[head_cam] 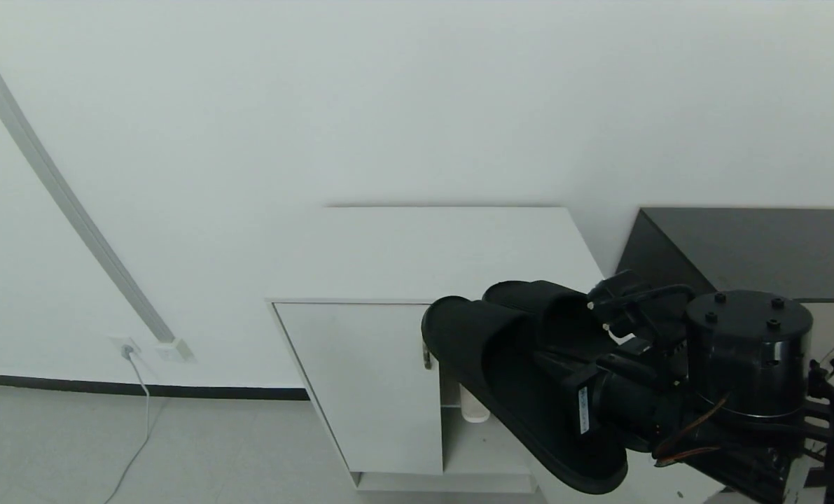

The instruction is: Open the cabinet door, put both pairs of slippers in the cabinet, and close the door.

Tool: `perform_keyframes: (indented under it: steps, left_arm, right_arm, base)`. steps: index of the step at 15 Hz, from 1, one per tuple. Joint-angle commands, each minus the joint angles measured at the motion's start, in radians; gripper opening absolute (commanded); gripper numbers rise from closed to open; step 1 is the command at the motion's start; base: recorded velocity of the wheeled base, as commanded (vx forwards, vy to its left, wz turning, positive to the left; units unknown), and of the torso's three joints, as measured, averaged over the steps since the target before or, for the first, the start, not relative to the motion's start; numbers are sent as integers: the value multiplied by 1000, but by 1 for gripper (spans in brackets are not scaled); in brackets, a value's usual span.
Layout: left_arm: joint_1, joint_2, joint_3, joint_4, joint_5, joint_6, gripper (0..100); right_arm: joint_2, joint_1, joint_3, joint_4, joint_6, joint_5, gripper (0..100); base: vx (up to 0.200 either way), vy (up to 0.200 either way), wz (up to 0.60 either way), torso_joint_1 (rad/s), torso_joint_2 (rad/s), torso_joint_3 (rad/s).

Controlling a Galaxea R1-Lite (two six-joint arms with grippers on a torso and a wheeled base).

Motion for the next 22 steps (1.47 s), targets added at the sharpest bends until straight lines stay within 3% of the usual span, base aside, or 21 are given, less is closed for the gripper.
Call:
perform_keyframes:
  steps: [1,18,22]
  left_arm:
    - [0,1,0,0,1,-1,0]
    - [0,1,0,0,1,-3,0]
    - [0,1,0,0,1,-3,0]
  right_arm:
    - [-1,0,0,1,0,1,0]
    - [14,6,29,-48,-6,-1,0]
    - [16,6,33,-50,-12,-1,0]
  base:
    - [0,0,0,0,0,0]
    - [0,0,0,-2,3,3]
    - [0,0,0,-152,334,177]
